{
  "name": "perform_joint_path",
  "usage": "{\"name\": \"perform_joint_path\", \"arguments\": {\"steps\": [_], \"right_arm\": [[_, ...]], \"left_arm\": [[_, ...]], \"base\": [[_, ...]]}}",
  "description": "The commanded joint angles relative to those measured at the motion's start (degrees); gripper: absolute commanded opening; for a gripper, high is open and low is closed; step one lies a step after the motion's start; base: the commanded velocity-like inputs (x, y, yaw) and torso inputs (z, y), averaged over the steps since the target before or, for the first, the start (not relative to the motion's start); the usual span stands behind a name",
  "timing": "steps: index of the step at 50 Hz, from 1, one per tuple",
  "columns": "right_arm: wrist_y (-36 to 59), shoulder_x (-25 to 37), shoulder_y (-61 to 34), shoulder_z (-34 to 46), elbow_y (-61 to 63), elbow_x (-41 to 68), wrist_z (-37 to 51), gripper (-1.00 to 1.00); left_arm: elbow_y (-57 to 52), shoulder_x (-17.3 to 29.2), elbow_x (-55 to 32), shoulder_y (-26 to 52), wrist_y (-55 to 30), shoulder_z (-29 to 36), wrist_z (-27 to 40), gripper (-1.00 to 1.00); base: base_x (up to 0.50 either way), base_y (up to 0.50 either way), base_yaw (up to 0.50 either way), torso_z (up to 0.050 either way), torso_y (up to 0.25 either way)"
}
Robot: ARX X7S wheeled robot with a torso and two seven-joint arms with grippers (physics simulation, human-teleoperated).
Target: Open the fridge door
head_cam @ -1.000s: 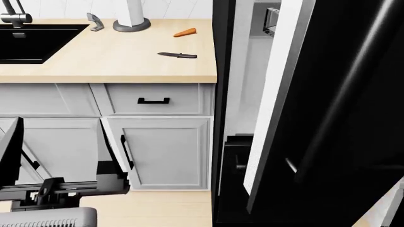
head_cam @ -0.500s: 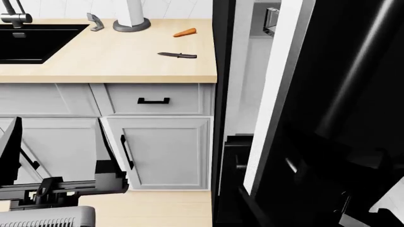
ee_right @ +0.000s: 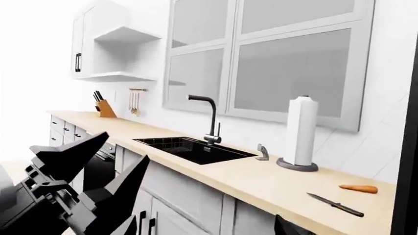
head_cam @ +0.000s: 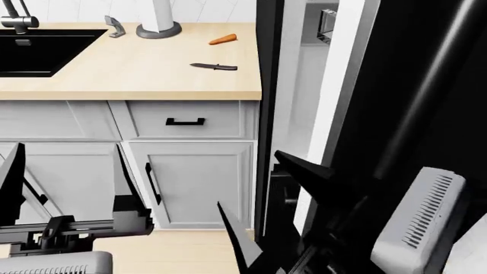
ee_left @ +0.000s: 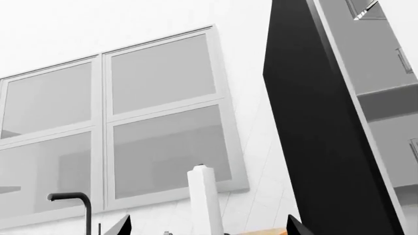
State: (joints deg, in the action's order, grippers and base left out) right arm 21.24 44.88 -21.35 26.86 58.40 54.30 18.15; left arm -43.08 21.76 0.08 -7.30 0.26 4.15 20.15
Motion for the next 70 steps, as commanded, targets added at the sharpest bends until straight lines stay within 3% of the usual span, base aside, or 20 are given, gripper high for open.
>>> {"name": "perform_joint_path", "arguments": {"steps": [1,12,36,44,70], "right_arm": [[10.3,-5.6,-9.8,7.0,-0.4,4.6,9.7,1.0],[18.6,-12.1,-17.6,10.2,-5.5,11.1,19.9,1.0],[26.0,-24.5,-28.6,11.9,-18.3,19.3,33.3,1.0],[27.4,-27.3,-30.3,13.8,-20.4,20.2,34.1,1.0],[28.5,-35.6,-39.0,13.9,-44.2,19.9,36.0,1.0]], "left_arm": [[0.2,0.1,-0.2,0.2,0.0,0.1,0.2,1.0],[0.3,0.3,-0.3,-0.1,0.4,0.0,0.5,1.0],[0.5,0.7,-0.5,-0.1,0.5,0.3,0.7,1.0],[0.5,0.8,-0.8,-0.2,0.5,0.2,0.9,1.0],[-0.4,1.7,-1.9,-1.9,1.3,-0.9,1.4,1.0]], "base": [[0.0,0.0,0.0,0.0,0.0],[0.0,0.0,0.0,0.0,0.0],[0.0,0.0,0.0,0.0,0.0],[0.0,0.0,0.0,0.0,0.0],[0.0,0.0,0.0,0.0,0.0]]}}
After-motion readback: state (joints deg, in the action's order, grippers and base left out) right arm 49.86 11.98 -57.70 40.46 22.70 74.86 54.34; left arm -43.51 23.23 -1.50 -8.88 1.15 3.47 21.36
